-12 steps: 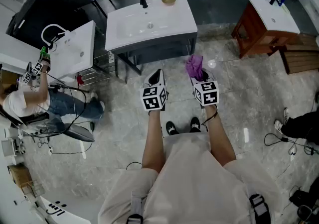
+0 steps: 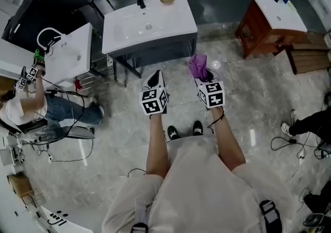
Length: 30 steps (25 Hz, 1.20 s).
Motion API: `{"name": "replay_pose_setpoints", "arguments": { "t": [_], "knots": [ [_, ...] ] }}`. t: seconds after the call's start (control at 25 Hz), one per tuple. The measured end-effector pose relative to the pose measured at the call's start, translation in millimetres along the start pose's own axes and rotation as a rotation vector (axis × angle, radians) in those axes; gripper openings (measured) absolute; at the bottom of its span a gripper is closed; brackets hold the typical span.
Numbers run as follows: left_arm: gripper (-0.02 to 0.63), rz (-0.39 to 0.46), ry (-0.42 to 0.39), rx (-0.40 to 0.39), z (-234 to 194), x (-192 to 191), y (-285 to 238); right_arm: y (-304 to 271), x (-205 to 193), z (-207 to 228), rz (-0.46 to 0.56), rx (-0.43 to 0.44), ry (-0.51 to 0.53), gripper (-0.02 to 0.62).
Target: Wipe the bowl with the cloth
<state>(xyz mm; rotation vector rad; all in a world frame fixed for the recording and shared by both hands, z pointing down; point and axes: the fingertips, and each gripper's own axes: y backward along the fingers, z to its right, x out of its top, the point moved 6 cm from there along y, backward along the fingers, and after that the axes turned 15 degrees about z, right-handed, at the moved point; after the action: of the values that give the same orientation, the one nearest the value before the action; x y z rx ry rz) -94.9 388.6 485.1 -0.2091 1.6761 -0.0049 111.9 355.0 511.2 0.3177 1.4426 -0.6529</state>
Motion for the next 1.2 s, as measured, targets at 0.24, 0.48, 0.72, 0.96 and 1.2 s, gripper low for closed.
{"name": "replay_pose_setpoints", "arguments": {
  "t": [0.24, 0.48, 0.72, 0.96, 1.2],
  "knots": [
    [0.008, 0.022, -0.016, 0.038, 11.9, 5.8, -8.7, 4.5, 6.5, 25.1, 0.015, 0.034, -0.018, 0.133],
    [0.007, 0.028, -0.038, 0.063, 8.0, 16.4, -23.4, -7.9, 13.6, 53.5, 0.029, 0.014, -0.037, 0.132],
    [0.006, 0.029, -0.025, 0.059, -24.0, 12.5, -66.9, -50.9, 8.4, 67.5, 0.034, -0.023, -0.048, 0.132],
    [0.006, -0.012, -0.027, -0.008, -100.5, 22.0, -142.2, -141.8, 14.9, 53.2, 0.028, -0.1, -0.056, 0.132],
    [0.006, -0.061, -0.016, -0.113, -143.6, 29.4, -211.7, -201.6, 28.7, 56.0, 0.01, -0.21, -0.078, 0.132]
  ]
}}
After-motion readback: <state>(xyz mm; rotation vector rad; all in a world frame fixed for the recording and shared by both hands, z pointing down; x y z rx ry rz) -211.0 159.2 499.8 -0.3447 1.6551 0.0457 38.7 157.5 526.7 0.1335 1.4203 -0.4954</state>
